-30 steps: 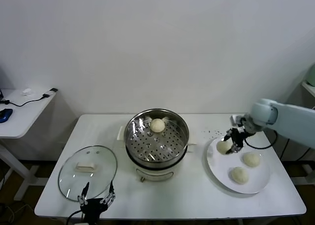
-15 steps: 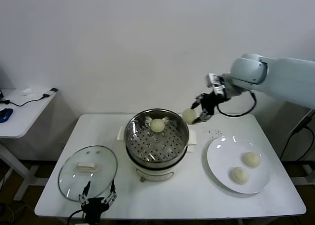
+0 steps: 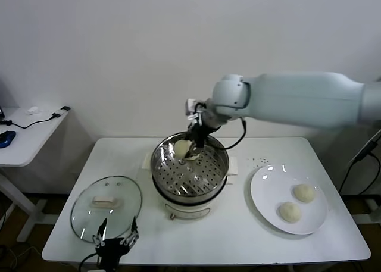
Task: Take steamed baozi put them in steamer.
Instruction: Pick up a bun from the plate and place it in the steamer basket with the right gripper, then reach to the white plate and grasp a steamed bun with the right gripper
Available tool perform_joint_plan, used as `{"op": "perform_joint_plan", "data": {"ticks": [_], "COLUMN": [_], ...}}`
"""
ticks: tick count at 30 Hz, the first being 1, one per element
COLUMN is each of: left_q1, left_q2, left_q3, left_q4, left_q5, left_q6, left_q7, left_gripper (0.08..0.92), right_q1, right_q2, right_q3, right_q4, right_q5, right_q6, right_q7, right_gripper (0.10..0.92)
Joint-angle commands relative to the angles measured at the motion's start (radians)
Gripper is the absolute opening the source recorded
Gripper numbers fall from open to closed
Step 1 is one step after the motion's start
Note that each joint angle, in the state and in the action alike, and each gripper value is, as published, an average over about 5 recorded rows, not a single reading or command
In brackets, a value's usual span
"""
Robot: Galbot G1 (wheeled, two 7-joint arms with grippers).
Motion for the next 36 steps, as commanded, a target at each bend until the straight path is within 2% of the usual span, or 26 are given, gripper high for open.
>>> {"op": "perform_joint_plan", "data": {"ticks": [1,16,21,25,36], "left_q1": [-0.003,-0.033,-0.034,-0.033,-0.037], "left_q2": [0.001,-0.001,-0.002,-0.004,-0.006], "left_q3": [-0.001,-0.002,-0.002,0.0,0.001], "left_q4": [0.006,0.024,0.022,0.018,0.002], "left_q5": [-0.003,-0.009,-0.01,-0.009,-0.003], "left_q6": [0.0,0.015,0.019,0.022,0.033], "left_q7": [0.0,0.003,0.004,0.005,0.014], "left_gripper": [0.823,0.823,0.823,0.823,0.823], "right_q1": [-0.154,-0.252,-0.209,-0.108,0.176], "right_q2": [0.141,0.18,0.144,0.067,-0.359], "right_q3": [0.013,0.05,0.054,0.044,-0.017], "right_q4": [-0.117,-0.221,-0.192,-0.138,0.017], "right_q5": [-0.009,-0.06,-0.081,-0.116,-0.162], "right_q6": [-0.04,-0.047,-0.023,0.027,0.212], "right_q7": [0.066,0.083,0.04,-0.041,-0.336], "right_gripper": [0.611,0.623,0.743,0.813,0.823]}}
